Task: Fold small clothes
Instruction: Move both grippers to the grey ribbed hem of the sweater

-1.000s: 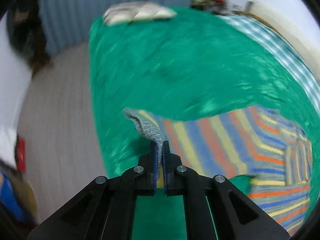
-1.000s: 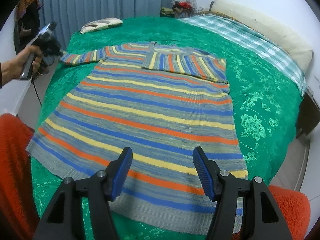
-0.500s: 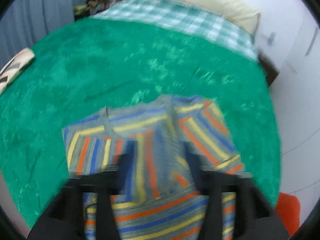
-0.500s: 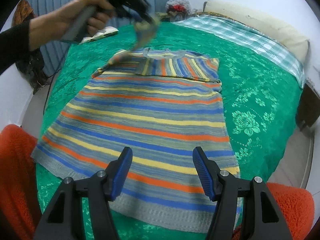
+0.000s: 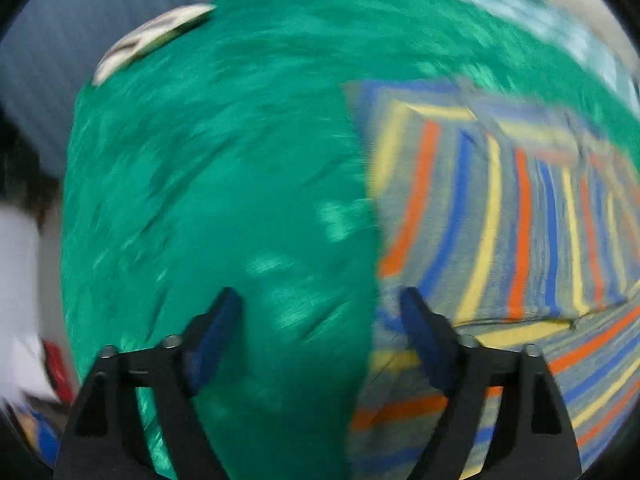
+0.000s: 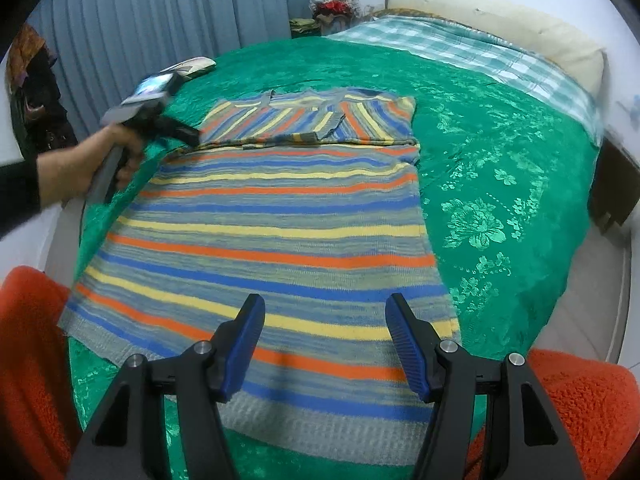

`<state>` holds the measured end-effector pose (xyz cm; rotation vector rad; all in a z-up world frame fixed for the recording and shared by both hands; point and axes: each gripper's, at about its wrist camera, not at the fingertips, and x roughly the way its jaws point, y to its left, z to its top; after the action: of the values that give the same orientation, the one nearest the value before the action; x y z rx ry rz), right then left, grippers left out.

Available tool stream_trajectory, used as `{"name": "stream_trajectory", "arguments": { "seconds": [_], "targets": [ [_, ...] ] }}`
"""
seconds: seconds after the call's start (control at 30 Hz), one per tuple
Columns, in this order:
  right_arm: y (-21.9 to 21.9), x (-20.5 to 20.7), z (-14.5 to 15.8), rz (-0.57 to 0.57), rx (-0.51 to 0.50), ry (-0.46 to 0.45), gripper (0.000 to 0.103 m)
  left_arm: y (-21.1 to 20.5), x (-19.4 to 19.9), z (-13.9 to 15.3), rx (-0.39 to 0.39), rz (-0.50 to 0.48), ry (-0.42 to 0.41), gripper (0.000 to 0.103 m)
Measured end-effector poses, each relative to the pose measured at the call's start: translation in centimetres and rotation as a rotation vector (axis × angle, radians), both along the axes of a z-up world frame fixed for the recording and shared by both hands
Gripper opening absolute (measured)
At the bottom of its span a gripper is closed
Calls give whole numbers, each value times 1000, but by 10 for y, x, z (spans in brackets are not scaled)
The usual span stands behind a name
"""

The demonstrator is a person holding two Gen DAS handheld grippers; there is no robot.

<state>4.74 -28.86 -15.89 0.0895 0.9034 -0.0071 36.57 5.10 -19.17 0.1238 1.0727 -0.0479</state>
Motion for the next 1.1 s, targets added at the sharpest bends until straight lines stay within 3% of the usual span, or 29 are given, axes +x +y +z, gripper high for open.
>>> {"name": "stream_trajectory", "arguments": {
  "seconds": [0.1,0.2,0.37,0.43,0.57,0.67,0.87,1.1],
  "targets": [
    [-1,3,-4,-3,-1,19,63,10,-13,16,-53,-3,-24,84],
    [-7,9,-2,-20,7,25,63,3,-44,36,-124,-76,-52,85],
    [-23,33,2,-25,27,77,65,-43,-137,42,-214,-284,-3,91],
    [-20,44,0,10,12,109,65,-58,-170,33,-208,-340,34,91],
    [-14,49,-21,61,75,243,65,-76,-238,-8,-106,-388,163,91],
    [-3,25,-37,72,-60,304,66,-63,-278,-18,-50,-360,130,94],
    [-2,-21,-41,7,-106,334,69,-42,-294,-21,-96,-290,155,96],
    [11,-23,-43,6,-196,326,73,-46,-289,-25,-88,-281,150,97]
  ]
}}
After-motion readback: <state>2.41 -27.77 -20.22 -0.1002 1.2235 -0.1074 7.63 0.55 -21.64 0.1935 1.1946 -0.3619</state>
